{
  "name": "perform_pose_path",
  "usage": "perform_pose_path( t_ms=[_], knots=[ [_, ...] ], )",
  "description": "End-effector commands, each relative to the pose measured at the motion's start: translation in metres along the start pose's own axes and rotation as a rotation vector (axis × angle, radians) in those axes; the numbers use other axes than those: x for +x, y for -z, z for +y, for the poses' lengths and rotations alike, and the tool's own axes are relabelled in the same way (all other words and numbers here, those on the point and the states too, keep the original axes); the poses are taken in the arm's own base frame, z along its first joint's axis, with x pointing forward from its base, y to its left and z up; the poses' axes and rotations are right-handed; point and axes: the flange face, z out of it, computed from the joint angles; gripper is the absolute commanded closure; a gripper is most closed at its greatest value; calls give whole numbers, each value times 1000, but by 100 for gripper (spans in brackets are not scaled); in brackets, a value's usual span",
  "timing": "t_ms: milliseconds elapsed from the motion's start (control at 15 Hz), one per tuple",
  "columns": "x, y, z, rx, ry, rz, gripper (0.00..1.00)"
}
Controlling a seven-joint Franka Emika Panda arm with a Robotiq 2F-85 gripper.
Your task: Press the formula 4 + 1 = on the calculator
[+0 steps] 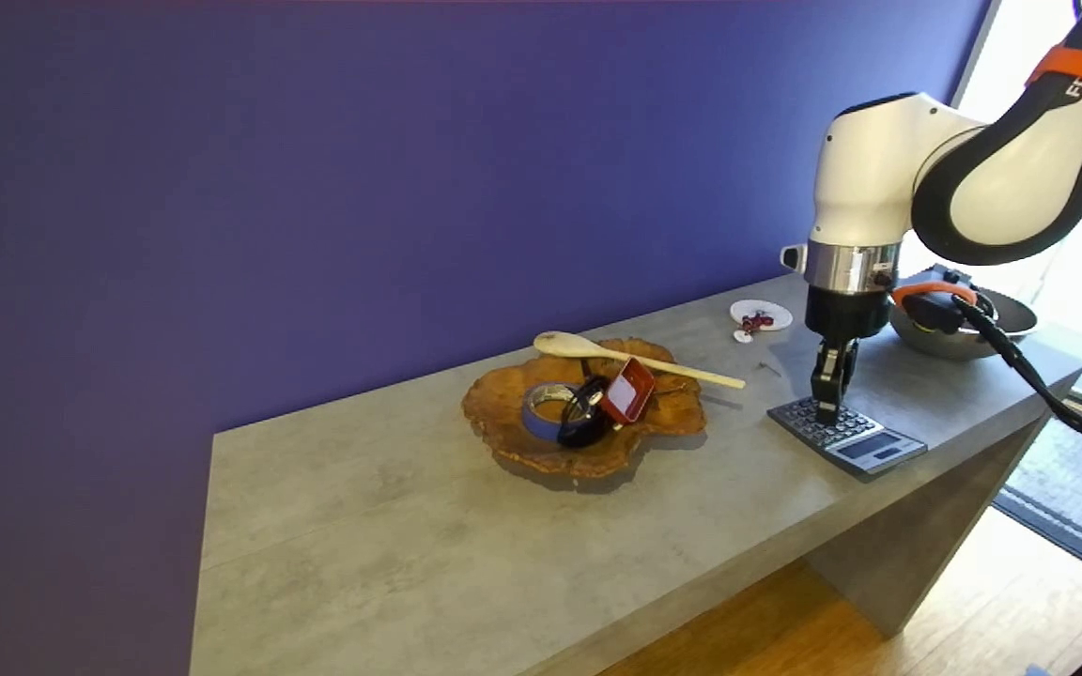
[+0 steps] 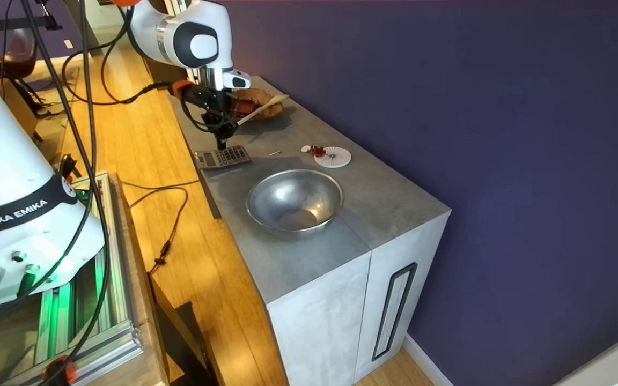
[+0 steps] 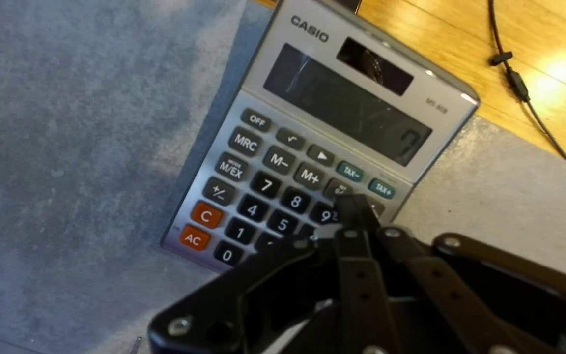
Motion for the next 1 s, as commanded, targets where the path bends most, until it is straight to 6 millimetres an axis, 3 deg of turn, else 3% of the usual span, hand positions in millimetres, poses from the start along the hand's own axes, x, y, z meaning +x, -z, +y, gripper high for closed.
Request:
perform_pose_path(
  t_ms=[0,933],
  knots=[
    [8,-2,-8,0,23,0,100],
    [17,-8,-8,-25,31,8,100]
  ],
)
